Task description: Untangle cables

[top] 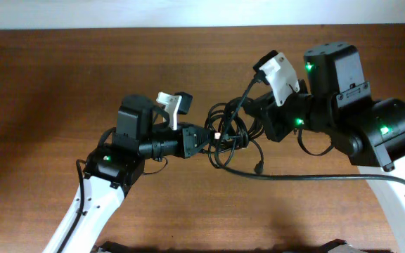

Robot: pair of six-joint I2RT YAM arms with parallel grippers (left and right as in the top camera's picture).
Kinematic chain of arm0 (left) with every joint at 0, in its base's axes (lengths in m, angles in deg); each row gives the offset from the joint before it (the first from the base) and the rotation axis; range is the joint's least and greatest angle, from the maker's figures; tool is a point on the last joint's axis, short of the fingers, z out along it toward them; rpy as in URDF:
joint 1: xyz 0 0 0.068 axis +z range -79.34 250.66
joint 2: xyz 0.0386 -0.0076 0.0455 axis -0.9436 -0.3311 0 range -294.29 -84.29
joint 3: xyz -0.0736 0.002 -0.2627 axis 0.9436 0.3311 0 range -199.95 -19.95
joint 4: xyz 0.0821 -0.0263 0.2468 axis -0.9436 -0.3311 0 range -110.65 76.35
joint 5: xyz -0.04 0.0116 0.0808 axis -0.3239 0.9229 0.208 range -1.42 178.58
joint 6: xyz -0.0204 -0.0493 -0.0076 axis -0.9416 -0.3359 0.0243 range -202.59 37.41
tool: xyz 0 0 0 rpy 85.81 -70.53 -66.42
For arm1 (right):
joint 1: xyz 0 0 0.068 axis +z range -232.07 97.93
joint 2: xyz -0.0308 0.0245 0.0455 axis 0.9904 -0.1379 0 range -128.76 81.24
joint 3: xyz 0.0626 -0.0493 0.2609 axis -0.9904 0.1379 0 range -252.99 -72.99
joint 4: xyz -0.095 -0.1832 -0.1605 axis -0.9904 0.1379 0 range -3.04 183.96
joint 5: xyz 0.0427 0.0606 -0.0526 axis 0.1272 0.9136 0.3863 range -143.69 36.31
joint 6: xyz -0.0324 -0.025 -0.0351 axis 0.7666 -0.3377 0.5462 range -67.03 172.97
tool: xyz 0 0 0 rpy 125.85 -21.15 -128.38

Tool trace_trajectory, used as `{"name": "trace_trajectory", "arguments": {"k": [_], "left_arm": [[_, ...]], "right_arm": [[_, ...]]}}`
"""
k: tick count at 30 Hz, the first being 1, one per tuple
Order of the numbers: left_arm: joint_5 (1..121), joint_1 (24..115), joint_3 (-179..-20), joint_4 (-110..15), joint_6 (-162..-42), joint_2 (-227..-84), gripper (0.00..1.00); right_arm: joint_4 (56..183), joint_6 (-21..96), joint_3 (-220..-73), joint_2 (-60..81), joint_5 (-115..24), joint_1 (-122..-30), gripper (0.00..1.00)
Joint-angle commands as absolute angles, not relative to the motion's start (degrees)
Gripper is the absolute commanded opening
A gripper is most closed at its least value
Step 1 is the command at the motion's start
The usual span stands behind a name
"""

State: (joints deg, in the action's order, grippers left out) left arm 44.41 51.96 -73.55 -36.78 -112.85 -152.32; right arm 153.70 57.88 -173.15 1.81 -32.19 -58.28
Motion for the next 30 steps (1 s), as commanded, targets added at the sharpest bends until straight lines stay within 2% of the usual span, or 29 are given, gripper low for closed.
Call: {"name": "trace_trajectory", "arguments": {"k": [1,8,15,20,22,24,30], "left_arm": [[51.12,52.86,-72.28,-38.84,-120.46,-152.8,0.0],[53.33,52.88,-72.28,-38.81,-138.69,-152.8,0.0],[52.09,52.82,-72.28,-38.6,-145.59,-152.8,0.0],[48.15,52.82,-72.28,-38.01,-145.59,-152.8,0.0],[45.86,52.82,-72.28,-34.18,-145.07,-152.8,0.0],[45.42,52.82,-72.28,-27.76,-137.0,-152.8,0.0],[44.81,52.84,-72.28,-20.11,-118.88,-152.52,0.0]], "right_arm": [[150.57,51.76,-174.55,4.45,-37.92,-58.96,0.04],[144.91,46.18,-174.55,4.45,-38.36,-58.96,0.04],[139.21,38.42,-174.53,4.43,-39.41,-58.94,0.04],[137.64,31.91,-174.53,4.27,-42.14,-58.94,0.04],[137.68,28.54,-174.53,4.23,-44.5,-58.94,0.04],[137.7,25.0,-174.53,4.23,-47.47,-58.94,0.04],[144.13,25.03,-174.53,4.1,-54.34,-58.94,0.04]]}}
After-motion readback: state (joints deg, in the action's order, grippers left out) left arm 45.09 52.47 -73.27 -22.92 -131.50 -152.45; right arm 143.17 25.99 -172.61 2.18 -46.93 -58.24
